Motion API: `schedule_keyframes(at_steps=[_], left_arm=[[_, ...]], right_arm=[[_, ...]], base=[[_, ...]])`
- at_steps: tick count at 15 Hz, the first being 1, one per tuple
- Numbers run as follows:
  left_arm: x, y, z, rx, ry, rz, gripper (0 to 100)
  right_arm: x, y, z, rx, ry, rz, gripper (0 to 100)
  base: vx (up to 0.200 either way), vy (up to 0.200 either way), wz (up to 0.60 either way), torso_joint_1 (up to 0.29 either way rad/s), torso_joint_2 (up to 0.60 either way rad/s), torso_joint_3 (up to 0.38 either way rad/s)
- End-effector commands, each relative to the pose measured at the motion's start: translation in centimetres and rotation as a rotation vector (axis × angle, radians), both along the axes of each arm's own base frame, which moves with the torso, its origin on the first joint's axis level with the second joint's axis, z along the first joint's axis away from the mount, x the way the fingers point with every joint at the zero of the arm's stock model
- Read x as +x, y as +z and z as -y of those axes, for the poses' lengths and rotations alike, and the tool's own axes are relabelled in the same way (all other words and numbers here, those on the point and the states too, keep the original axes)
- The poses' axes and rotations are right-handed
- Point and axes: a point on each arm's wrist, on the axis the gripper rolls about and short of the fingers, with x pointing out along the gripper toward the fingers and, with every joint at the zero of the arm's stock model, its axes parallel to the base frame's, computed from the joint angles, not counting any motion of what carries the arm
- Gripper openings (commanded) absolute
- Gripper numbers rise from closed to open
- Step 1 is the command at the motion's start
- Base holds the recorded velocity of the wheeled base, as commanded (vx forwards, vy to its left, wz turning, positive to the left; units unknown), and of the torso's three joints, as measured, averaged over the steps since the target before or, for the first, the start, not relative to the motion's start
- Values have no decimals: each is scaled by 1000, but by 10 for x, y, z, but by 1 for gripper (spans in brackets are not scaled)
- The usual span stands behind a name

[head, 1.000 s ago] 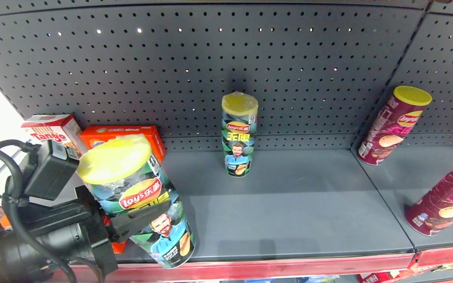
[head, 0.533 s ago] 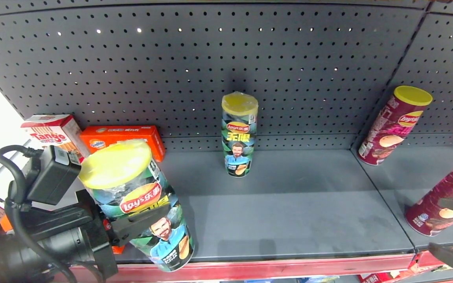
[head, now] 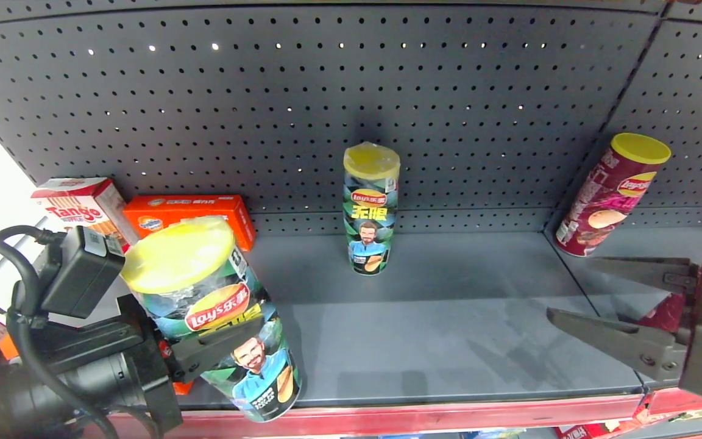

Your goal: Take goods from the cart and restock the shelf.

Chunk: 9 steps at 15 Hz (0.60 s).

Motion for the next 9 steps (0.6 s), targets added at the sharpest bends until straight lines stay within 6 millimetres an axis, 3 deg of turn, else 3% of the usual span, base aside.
schedule_keyframes(at_steps=[1,2,3,6,9], left_arm=[[0,-2,0,4,0,-8,0],[0,-2,0,4,0,-8,0],[1,-3,0,6,2,-12,0],[0,-5,0,9,2,-19,0],[-1,-8,-1,15,3,-32,0]], right_arm=[[28,-12,-19,-30,-1,-41,100],[33,-13,-22,-30,-4,-38,100],[49,-16,-31,-16,-15,-30,100],[90,-22,-34,12,-4,-4,100],[122,-13,-48,34,23,31,100]], base=[[0,0,0,0,0,0],[0,0,0,0,0,0],[0,0,0,0,0,0],[0,0,0,0,0,0],[0,0,0,0,0,0]])
